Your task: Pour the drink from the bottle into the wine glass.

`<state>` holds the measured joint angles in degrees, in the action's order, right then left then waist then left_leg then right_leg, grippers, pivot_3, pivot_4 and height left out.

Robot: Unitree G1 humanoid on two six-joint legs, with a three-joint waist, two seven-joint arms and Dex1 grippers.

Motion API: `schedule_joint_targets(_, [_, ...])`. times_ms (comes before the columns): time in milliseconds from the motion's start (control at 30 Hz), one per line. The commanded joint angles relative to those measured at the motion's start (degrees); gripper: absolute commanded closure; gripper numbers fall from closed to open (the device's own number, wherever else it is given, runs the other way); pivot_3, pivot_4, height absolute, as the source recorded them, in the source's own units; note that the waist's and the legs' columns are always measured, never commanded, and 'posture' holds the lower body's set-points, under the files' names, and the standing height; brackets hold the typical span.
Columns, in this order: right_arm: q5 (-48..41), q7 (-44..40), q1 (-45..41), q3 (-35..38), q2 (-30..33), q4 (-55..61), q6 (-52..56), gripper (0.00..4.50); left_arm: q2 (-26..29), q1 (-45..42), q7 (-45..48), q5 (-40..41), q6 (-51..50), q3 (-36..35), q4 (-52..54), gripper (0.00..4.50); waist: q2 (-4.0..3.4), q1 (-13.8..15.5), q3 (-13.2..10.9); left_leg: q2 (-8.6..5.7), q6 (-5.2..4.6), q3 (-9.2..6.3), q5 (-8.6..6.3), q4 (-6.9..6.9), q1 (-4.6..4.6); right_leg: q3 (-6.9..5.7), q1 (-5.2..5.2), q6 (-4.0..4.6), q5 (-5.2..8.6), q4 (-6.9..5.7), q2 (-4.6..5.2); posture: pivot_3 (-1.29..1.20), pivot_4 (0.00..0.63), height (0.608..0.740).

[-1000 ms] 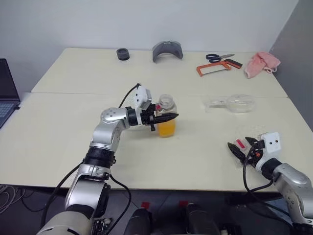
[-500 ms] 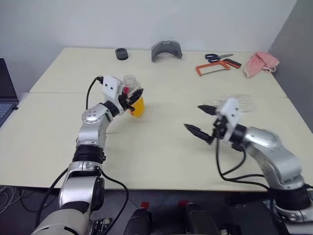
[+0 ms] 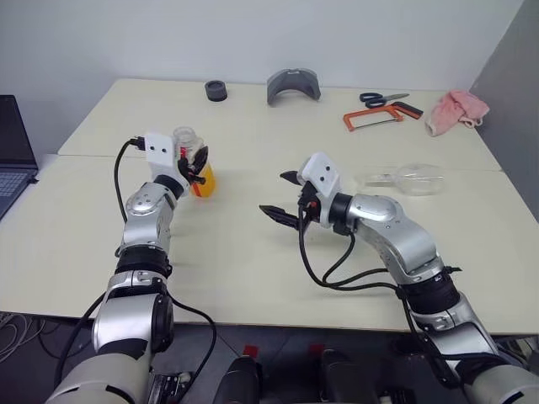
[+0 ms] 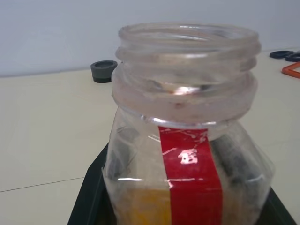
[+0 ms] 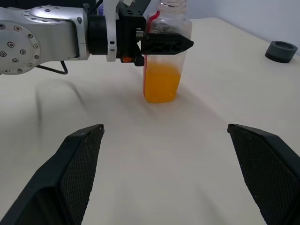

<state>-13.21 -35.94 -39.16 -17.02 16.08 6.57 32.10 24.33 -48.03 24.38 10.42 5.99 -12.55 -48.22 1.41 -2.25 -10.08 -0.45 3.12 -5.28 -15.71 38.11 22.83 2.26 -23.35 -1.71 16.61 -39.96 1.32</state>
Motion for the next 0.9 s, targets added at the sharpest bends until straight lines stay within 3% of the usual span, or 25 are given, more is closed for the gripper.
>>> schedule_joint_targets(33, [0.6, -0.1, -1.5, 0.8, -0.5, 1.3, -1.1, 0.0, 0.1, -1.6, -0.9, 0.8, 1.5, -1.4, -1.2, 2.14, 0.0, -0.1, 0.0, 0.0, 0.0, 0.0, 0.0, -0.01, -0.01, 0.0, 0.0, 0.0, 0.0, 0.0, 0.0, 0.0, 0.15, 0.74])
schedule_joint_targets(267, [0.5, -0.5, -0.2, 1.2, -0.1, 3.0, 0.2, 0.0, -0.1, -0.9, 0.1, 0.8, 2.0, -1.3, -1.1, 0.02, 0.0, -0.3, 0.0, 0.0, 0.0, -0.01, 0.0, -0.01, 0.01, -0.01, -0.01, 0.0, 0.0, 0.0, -0.01, 0.0, 0.15, 0.74])
schedule_joint_targets(900, [-2.4, 1.4, 16.6, 3.4, 4.7, 16.4, 6.8, 0.0, -0.2, 12.9, -1.7, -0.3, 0.2, -0.7, 12.5, 0.02, 0.01, -0.4, 0.0, 0.04, -0.19, -0.04, -0.11, -0.04, -0.02, 0.0, -0.01, 0.0, 0.0, -0.01, -0.03, 0.0, 0.15, 0.74])
